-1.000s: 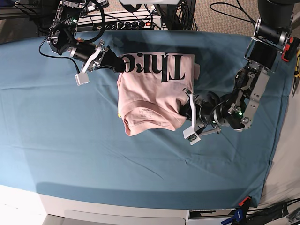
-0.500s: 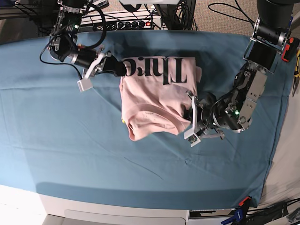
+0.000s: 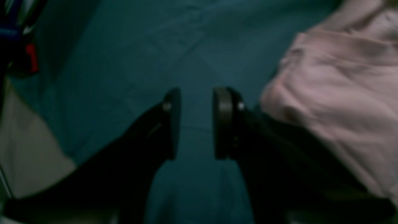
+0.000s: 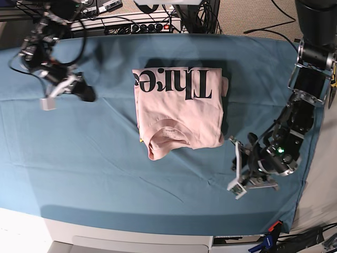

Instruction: Fold the T-shirt properly

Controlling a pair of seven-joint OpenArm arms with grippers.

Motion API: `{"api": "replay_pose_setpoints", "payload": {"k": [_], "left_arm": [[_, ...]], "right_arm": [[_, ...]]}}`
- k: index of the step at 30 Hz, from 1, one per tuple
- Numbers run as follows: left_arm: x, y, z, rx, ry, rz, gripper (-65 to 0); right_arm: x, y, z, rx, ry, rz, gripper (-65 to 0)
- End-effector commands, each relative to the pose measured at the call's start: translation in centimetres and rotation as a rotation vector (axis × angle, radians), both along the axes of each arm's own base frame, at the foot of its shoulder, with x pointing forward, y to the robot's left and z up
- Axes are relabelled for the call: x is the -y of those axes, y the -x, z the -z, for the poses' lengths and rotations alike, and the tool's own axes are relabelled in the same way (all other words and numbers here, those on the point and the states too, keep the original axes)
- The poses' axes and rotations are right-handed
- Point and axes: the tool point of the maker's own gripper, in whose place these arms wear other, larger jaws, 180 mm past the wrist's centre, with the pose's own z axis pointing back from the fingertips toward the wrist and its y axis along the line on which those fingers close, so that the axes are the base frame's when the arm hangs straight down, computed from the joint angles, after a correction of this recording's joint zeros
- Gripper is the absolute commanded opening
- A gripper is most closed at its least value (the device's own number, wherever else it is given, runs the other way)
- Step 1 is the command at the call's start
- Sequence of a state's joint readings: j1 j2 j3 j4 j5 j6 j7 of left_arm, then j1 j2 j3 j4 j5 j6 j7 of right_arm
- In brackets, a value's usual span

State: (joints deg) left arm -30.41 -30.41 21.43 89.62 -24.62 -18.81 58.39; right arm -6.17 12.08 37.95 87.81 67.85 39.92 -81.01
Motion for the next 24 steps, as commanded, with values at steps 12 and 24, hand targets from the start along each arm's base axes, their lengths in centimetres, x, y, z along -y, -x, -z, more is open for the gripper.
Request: {"api": "replay_pose_setpoints", "payload": {"k": [12,24], "left_arm": [[-9.8,3.8,-1.2,-0.127,-0.169,-0.092,-46.5],[-13.4,21.1,6.0,-0.322,-0.524,0.046,-46.5]], "right_arm": [[3.5,3.5,-5.7,0.101,0.135,-0.046,-57.4],[-0.7,12.8,-5.3,-0.068,0.299,-0.256,-57.4]]}}
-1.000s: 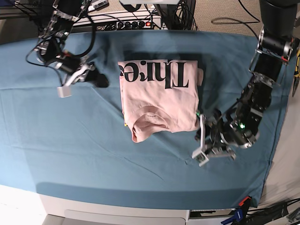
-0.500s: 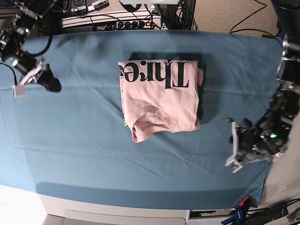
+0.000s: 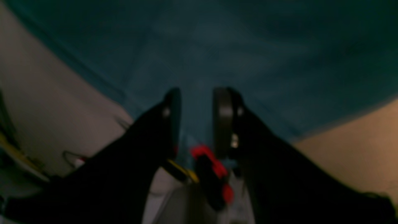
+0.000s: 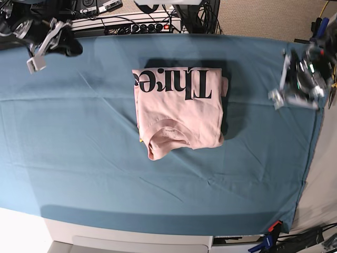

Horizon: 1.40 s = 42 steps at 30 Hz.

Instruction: Fold the T-shirt properly

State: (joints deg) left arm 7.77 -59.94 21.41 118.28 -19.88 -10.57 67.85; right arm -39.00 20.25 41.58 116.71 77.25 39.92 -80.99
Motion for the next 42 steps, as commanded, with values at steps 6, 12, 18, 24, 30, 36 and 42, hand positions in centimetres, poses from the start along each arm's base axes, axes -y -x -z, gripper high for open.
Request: {"api": "replay_pose_setpoints", "payload": {"k": [6,12,18,24,30,36,42], "left_arm": [[0.7,9.0,1.4,-0.096,-0.069,0.055,-47.7],[4.4,19.4,3.4,-0.307,0.048,0.032,-48.0],[7.5,24.2,4.0,-0.378,0.145,-0.013,-48.0],[8.9,26.9,7.0,-0.425,0.195,-0.119,-48.0],[8.4,31.3,12.3,-0.539,0.144,-0.264,-48.0],[8.5,33.1,17.4,-0.589,0.120,-0.372,-48.0],[10.7,31.1,21.5,-0.542,0.187,-0.435,-48.0]], "right_arm": [[0.0,2.7,0.3,-0.072,0.011,-0.017,-57.4],[0.9,4.3,1.4,-0.142,0.077,-0.014,-57.4],[2.7,5.2,2.6,-0.197,0.179,-0.002,-57.4],[6.4,8.4,6.1,-0.362,0.248,0.088,-57.4],[8.7,12.8,10.5,-0.547,0.130,0.258,-57.4],[10.1,16.3,15.7,-0.691,-0.011,0.477,-57.4],[11.5,13.9,20.3,-0.659,-0.058,0.649,-57.4]]}}
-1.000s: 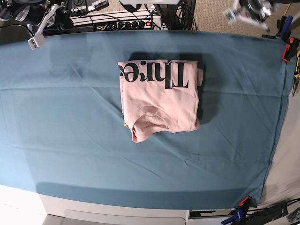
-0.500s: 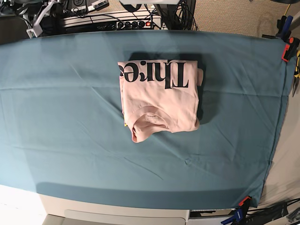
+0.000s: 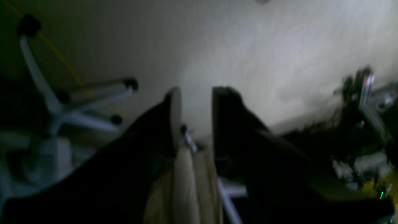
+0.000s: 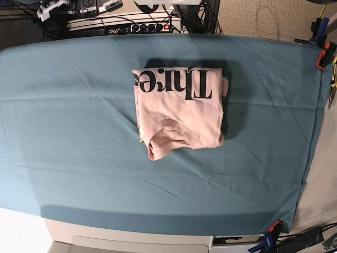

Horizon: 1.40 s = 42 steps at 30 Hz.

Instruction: Fold the T-shirt properly

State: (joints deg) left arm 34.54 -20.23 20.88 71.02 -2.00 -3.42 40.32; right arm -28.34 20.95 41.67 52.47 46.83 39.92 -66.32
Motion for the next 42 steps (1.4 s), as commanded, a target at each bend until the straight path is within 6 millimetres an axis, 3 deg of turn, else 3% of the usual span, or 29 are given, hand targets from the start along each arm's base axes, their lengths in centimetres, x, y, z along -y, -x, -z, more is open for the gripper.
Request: {"api": "replay_pose_setpoints", "payload": {"k": [1,4,7,13,19,23,27,30,35,38,42], "left_arm": [[0.4,0.1,0.3,0.008,0.015,-0.009,-48.0],[2.0,-2.5,1.8,0.130,0.089,-0.047,-48.0],[2.2,-4.4,3.0,0.217,0.126,-0.071,-48.0],[0.5,-4.4,5.6,0.180,0.074,-0.094,-48.0],[-0.3,-6.0,7.5,0.213,0.063,-0.128,-48.0],[1.9,-8.3,8.4,0.238,0.092,-0.167,-48.0],[5.4,-10.2,8.7,0.215,0.114,-0.318,-48.0],[7.7,-11.0,8.7,0.206,0.089,-0.412,-48.0],[11.0,-11.3,8.4,0.213,0.097,-0.442,-48.0],[11.0,-11.1,8.4,0.208,0.083,-0.442,-49.9],[10.8,-10.9,8.4,0.197,0.076,-0.440,-57.9]], "right_arm": [[1.2,-1.5,-0.1,0.029,0.029,0.004,-57.4],[1.3,-4.4,1.6,0.045,0.061,-0.004,-57.4],[0.9,-6.3,3.3,0.025,0.103,-0.087,-57.4],[-0.6,-8.6,7.2,0.071,0.278,-0.369,-57.4],[-2.9,-6.3,11.4,0.031,0.500,-0.512,-57.4],[-6.2,-5.8,12.9,0.032,0.503,-0.475,-57.4],[-8.8,-6.3,13.7,-0.026,0.454,-0.268,-57.4],[-9.0,-6.4,13.9,-0.089,0.480,-0.138,-57.4],[-8.7,-5.9,13.9,-0.120,0.507,-0.139,-57.4],[-8.6,-5.5,13.9,-0.134,0.511,-0.178,-57.5],[-8.6,-5.5,13.9,-0.133,0.517,-0.202,-57.5]]}}
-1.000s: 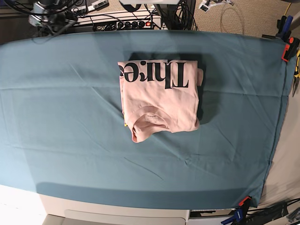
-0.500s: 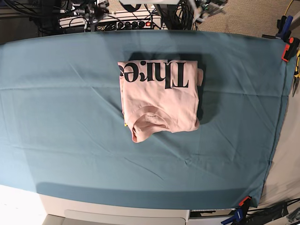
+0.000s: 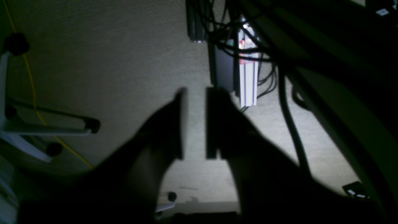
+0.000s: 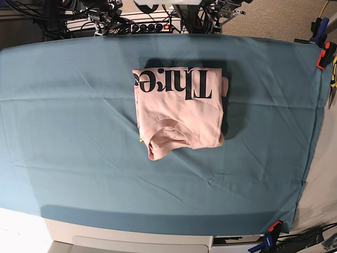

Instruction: Fold the T-shirt properly

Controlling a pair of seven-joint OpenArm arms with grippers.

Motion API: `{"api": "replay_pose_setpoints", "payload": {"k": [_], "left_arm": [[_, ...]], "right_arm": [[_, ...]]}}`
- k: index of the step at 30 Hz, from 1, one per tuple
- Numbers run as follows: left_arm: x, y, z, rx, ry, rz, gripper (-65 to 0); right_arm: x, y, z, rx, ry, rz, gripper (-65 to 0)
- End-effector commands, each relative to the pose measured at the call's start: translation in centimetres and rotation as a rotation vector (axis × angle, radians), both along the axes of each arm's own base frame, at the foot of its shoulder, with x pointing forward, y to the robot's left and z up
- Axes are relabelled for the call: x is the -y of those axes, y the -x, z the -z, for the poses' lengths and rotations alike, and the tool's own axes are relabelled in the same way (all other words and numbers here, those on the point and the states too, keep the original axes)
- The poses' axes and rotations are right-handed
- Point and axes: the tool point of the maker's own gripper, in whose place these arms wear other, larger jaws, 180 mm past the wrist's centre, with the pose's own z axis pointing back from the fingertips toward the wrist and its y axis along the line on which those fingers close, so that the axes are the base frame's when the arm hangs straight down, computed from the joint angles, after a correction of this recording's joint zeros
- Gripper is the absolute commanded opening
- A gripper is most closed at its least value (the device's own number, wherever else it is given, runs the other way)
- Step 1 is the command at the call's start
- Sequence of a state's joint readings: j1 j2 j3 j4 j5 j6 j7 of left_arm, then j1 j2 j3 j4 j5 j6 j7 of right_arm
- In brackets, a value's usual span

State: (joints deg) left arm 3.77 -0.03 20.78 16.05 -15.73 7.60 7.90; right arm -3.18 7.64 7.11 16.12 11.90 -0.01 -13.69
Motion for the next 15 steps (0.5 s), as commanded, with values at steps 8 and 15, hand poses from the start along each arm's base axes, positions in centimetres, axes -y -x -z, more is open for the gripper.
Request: {"api": "replay_pose_setpoints", "payload": {"k": [8,15], "left_arm": [[2.40,-0.09,-0.27,0.003,0.035,-0.014,-58.6],[2.43,-0.09,-0.27,0.003,0.035,-0.014,-58.6]], "right_arm": [[0.81,-0.22,-0.17,0.006,0.017,-0.002,-65.0],[1.06,-0.15,-0.21,-0.009,0.033,-0.073,-65.0]]}}
